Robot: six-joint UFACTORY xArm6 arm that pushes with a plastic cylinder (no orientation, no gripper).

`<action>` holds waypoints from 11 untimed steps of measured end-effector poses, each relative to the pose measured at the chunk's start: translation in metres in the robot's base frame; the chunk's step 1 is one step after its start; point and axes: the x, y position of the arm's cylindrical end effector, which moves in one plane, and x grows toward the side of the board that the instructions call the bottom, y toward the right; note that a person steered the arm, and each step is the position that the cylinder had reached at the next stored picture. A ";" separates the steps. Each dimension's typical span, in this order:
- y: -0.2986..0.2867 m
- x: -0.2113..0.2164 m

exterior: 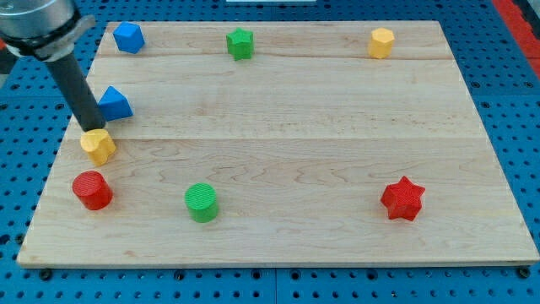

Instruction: Place the triangle and yellow heart horizontal to each other

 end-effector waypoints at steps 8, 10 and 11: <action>0.368 -0.060; 0.378 -0.012; 0.285 0.050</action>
